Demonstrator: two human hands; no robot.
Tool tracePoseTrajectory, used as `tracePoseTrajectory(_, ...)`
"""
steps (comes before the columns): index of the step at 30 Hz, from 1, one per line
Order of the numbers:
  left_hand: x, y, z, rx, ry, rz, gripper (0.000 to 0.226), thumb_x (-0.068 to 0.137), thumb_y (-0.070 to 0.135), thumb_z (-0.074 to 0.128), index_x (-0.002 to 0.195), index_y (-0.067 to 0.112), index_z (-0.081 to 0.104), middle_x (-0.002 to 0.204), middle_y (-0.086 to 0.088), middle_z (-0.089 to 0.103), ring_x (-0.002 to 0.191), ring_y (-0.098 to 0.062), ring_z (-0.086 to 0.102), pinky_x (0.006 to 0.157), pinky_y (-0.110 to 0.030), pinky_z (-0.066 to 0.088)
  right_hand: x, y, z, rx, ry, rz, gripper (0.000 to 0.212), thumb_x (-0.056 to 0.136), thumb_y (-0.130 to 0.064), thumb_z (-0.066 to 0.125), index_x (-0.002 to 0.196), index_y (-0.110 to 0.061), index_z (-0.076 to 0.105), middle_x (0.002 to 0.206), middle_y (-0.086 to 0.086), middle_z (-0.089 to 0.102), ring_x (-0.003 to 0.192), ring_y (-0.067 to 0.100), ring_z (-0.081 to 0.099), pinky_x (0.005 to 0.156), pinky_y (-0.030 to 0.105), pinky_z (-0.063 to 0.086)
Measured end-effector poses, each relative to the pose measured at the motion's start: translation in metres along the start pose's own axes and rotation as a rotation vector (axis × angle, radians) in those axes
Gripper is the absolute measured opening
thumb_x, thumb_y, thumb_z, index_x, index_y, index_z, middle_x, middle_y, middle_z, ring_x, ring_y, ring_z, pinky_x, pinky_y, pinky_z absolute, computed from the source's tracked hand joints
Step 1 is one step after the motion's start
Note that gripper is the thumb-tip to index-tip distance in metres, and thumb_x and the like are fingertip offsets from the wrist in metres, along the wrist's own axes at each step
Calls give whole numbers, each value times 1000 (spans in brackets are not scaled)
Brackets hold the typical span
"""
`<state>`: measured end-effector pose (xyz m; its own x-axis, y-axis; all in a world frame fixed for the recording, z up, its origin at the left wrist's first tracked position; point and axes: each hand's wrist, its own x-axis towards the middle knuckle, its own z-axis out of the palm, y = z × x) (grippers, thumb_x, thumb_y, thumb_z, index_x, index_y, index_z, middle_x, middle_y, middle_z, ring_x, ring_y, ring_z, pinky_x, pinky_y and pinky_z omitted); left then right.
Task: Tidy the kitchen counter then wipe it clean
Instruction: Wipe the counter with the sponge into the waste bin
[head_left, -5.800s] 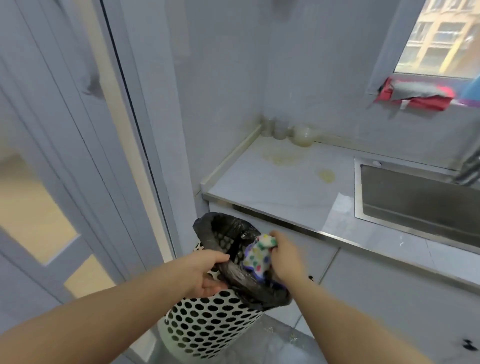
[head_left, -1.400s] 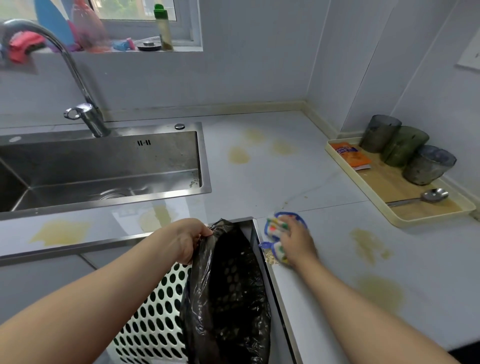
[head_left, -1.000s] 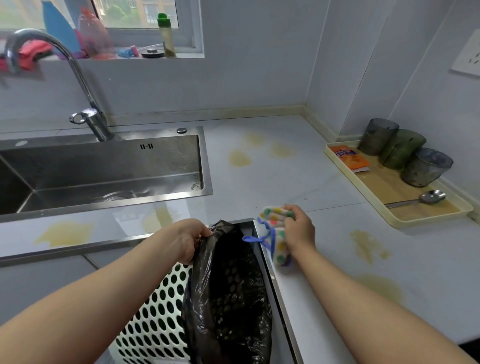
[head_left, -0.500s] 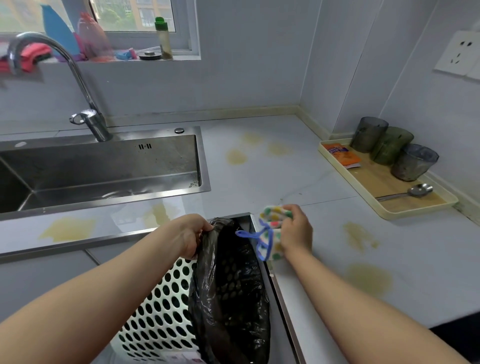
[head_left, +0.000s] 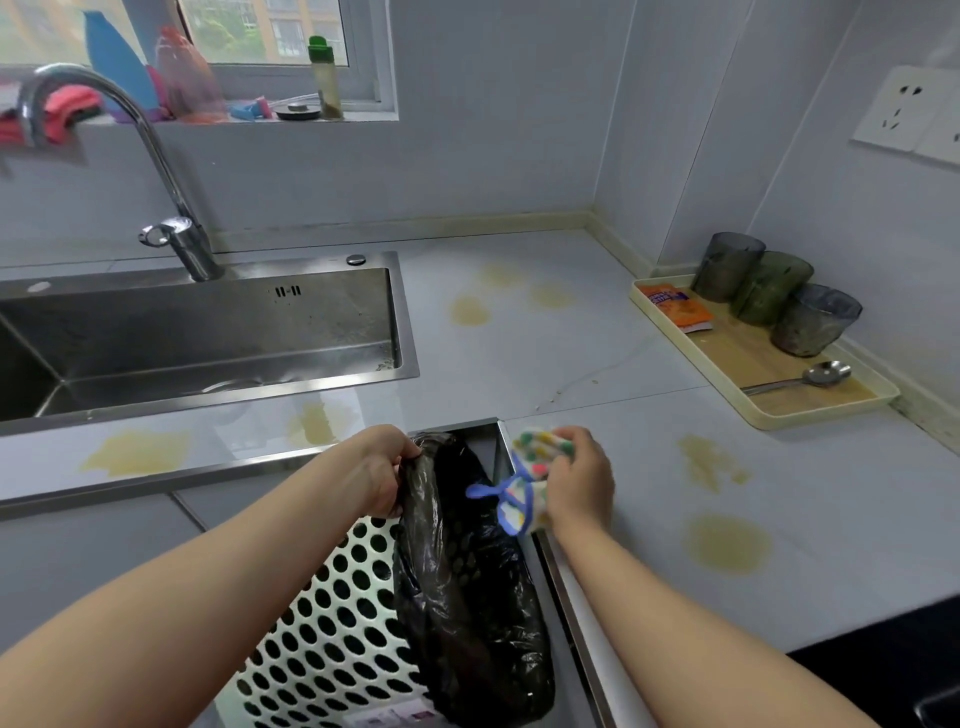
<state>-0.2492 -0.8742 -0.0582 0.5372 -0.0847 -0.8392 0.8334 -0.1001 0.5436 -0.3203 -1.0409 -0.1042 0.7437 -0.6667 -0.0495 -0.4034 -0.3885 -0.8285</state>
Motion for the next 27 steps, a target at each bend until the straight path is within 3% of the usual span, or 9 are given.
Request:
tracePoseTrajectory(3, 2, 1, 1, -28, 3, -22, 22, 96, 9, 40, 77, 3, 49, 58, -7, 53, 29, -18, 53, 40, -24, 50, -10, 14, -4, -196, -65, -38, 38, 83, 4, 45, 112, -12, 64, 120, 10, 61, 112, 28, 53, 87, 26, 39)
tracePoseTrajectory(7, 6, 1, 2, 6, 18, -35, 25, 96, 10, 42, 72, 6, 48, 57, -5, 52, 46, -19, 51, 53, -29, 42, -16, -14, 5, -30, -478, -145, 44, 77, 13, 41, 104, -8, 69, 104, 12, 68, 80, 16, 56, 52, 0, 36)
tracePoseTrajectory(9, 7, 1, 1, 8, 15, -41, 24, 95, 11, 44, 72, 7, 48, 59, -5, 51, 44, -19, 52, 53, -30, 41, 2, -29, 2, 48, -394, -152, 44, 77, 11, 40, 100, -12, 69, 96, 8, 66, 68, 13, 54, 49, 5, 38)
tracePoseTrajectory(11, 8, 2, 0, -16, 9, -42, 25, 93, 12, 46, 68, 9, 48, 55, -2, 50, 37, -18, 50, 52, -27, 42, 28, -34, -8, 93, -144, -113, 40, 78, 9, 41, 102, -11, 66, 99, 10, 65, 79, 22, 59, 63, 19, 44)
tracePoseTrajectory(14, 15, 6, -2, -59, -31, -68, 26, 87, 14, 48, 62, 13, 45, 61, 4, 42, 49, -14, 42, 52, -19, 43, 66, -29, -24, 6, 156, -65, 37, 83, 6, 42, 108, -10, 63, 113, 14, 63, 105, 31, 58, 86, 33, 45)
tracePoseTrajectory(19, 20, 15, -5, -77, -132, -136, 13, 81, 16, 53, 69, 12, 53, 66, 4, 48, 56, -11, 40, 53, -22, 46, 113, -18, -39, -189, 348, -50, 33, 93, -3, 43, 124, -9, 53, 127, 13, 55, 116, 31, 51, 96, 41, 41)
tracePoseTrajectory(21, 18, 17, -5, -71, -161, -134, 12, 81, 15, 53, 73, 8, 56, 65, 2, 51, 57, -12, 42, 56, -24, 45, 130, -12, -37, -324, 316, -1, 36, 95, -11, 45, 131, -12, 45, 135, 13, 48, 122, 31, 44, 101, 43, 34)
tracePoseTrajectory(23, 18, 17, -5, -73, -168, -138, 14, 82, 16, 52, 73, 6, 57, 65, 0, 52, 57, -14, 44, 59, -26, 43, 143, -3, -27, -480, 179, 115, 41, 98, -23, 41, 137, -14, 34, 144, 13, 34, 131, 32, 33, 106, 43, 26)
tracePoseTrajectory(27, 18, 19, -7, -87, -185, -169, 21, 83, 20, 50, 68, 6, 55, 63, -1, 49, 58, -14, 40, 62, -27, 38, 156, 14, -2, -592, -66, 275, 63, 100, -35, 33, 151, -16, 1, 158, 14, -5, 145, 33, -1, 118, 42, 4)
